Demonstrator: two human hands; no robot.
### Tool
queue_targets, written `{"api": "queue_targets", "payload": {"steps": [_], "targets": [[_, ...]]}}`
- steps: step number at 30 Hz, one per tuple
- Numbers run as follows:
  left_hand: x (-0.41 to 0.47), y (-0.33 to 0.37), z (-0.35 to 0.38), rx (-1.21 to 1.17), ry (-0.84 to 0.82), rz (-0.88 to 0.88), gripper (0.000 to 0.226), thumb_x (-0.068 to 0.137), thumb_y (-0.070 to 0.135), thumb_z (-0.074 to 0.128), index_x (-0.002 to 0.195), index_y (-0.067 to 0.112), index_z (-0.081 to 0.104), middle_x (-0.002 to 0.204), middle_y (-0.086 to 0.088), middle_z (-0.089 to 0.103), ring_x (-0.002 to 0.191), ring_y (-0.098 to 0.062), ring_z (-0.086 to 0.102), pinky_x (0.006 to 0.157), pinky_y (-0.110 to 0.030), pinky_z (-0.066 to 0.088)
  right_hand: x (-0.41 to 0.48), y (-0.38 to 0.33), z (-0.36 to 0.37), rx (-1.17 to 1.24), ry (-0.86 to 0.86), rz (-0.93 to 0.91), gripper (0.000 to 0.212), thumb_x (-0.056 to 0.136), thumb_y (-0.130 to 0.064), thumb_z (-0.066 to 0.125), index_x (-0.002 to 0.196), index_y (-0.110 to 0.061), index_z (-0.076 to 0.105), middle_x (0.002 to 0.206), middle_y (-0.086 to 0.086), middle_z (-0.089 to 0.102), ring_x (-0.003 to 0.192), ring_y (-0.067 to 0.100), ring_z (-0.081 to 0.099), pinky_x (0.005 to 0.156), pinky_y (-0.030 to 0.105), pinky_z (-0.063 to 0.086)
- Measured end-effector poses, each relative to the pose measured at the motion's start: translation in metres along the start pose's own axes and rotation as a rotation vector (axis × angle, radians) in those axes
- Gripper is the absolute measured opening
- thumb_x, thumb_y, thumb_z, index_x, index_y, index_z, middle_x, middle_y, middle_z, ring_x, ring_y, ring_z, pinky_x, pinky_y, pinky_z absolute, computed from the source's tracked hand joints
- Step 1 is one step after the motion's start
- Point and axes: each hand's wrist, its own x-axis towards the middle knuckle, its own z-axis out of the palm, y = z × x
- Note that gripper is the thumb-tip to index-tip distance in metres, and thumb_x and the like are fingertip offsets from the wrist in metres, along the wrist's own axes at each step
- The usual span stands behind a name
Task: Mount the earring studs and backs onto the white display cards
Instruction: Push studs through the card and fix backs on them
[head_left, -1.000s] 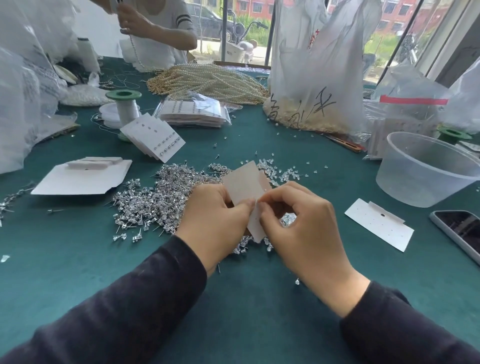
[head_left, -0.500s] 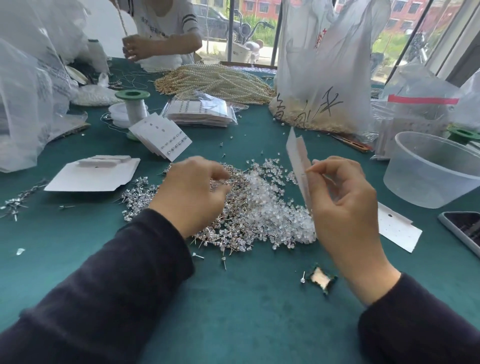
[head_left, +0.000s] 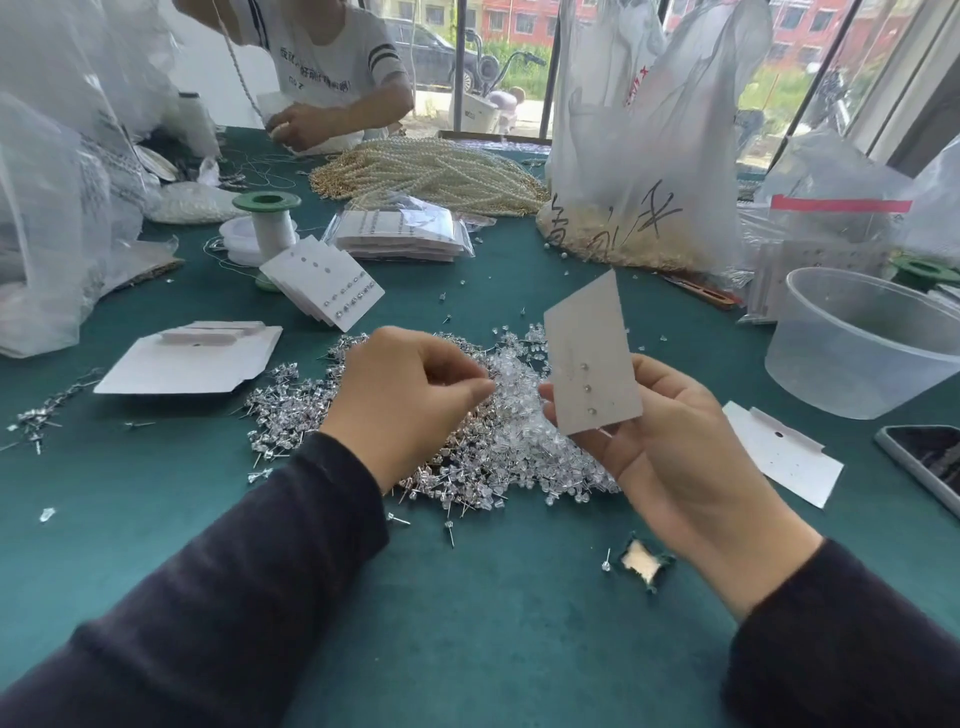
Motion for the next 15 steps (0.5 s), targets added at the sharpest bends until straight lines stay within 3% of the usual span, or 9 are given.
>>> {"api": "queue_targets", "payload": {"steps": [4,6,10,15], "targets": [[-0.005,0.011,-0.001,-0.516,-0.108,-0.013,0.014,0.068,0.005,0.074,0.069,0.019,0.074,0.064,0.006,0.072,0.058,-0.001,0.062,0.056,-0.013,0.048,-0.003,0.001,0.005,0.097,-0.107,0.098,0.041,0.068,-0.002,0.059,0.107,0.009,0.056,0.088,0.019,0.068,0.077,0.028,0.068,0.072,0.038,0.058],[-0.008,0.015,0.002,-0.658,-0.146,0.008,0.016,0.068,-0.001,0.072,0.069,0.015,0.074,0.065,0.006,0.072,0.061,-0.003,0.065,0.057,-0.012,0.048,-0.004,0.002,0.006,0.121,-0.157,0.113,0.045,0.067,-0.003,0.057,0.109,0.011,0.054,0.088,0.02,0.068,0.078,0.029,0.068,0.072,0.038,0.058],[-0.011,0.017,0.007,-0.744,-0.125,0.008,0.018,0.067,-0.006,0.07,0.067,0.012,0.073,0.065,0.002,0.072,0.063,-0.007,0.066,0.058,-0.015,0.051,-0.007,0.003,0.008,0.124,-0.212,0.125,0.044,0.069,-0.003,0.058,0.111,0.009,0.055,0.095,0.019,0.068,0.086,0.029,0.067,0.075,0.037,0.058],[-0.012,0.019,0.009,-0.727,-0.099,0.005,0.017,0.066,-0.006,0.07,0.07,0.011,0.073,0.065,0.003,0.072,0.063,-0.008,0.066,0.059,-0.015,0.051,-0.007,0.004,0.007,0.113,-0.193,0.119,0.046,0.066,-0.006,0.06,0.111,0.007,0.056,0.093,0.017,0.067,0.083,0.026,0.066,0.076,0.035,0.056]]}}
